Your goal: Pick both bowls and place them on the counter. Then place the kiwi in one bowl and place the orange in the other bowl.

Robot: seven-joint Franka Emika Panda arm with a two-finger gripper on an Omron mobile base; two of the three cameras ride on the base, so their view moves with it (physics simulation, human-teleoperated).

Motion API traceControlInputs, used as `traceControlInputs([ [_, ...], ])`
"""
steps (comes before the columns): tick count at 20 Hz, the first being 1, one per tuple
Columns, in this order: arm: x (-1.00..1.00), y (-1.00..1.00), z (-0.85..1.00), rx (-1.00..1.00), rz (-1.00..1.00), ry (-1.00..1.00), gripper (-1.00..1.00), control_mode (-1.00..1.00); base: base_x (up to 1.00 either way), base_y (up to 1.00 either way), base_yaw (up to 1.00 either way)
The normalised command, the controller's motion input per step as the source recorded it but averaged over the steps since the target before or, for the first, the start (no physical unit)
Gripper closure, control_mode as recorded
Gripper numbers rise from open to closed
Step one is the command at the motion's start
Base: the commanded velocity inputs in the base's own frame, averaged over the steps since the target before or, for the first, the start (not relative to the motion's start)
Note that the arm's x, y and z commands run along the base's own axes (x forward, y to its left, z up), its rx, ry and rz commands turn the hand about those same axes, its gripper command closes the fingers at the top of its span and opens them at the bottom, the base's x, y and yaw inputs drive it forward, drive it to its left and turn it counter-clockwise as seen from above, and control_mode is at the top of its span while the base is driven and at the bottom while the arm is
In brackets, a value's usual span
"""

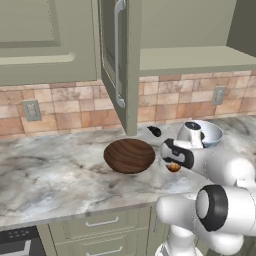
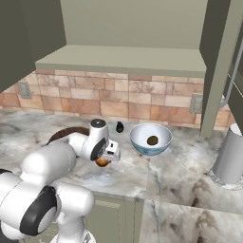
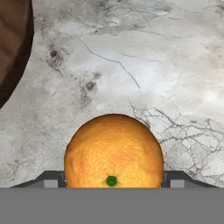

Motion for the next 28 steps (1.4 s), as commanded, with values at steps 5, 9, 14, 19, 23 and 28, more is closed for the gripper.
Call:
traceControlInputs([
  [5, -0.16, 0.11, 0.69, 0.02, 0.03, -0.09, 1.00, -1.00, 0.00, 0.00, 0.00],
  [9, -0.18, 0.13, 0.73, 0.08, 0.06, -0.08, 1.00, -1.00, 0.00, 0.00, 0.00],
  [14, -0.03, 0.53, 0.21, 0.08, 0.11, -0.03, 1.00, -1.00, 0.00, 0.00, 0.00],
  [19, 0.24, 0.70, 0.16, 0.00, 0.07, 0.00, 1.00, -1.00, 0.00, 0.00, 0.00],
  [23, 0.41, 0.61, 0.20, 0.00, 0.02, -0.06, 1.00, -1.00, 0.00, 0.00, 0.00],
  [28, 0.48, 0.50, -0.11, 0.00, 0.01, 0.03, 1.00, -1.00, 0.00, 0.00, 0.00],
])
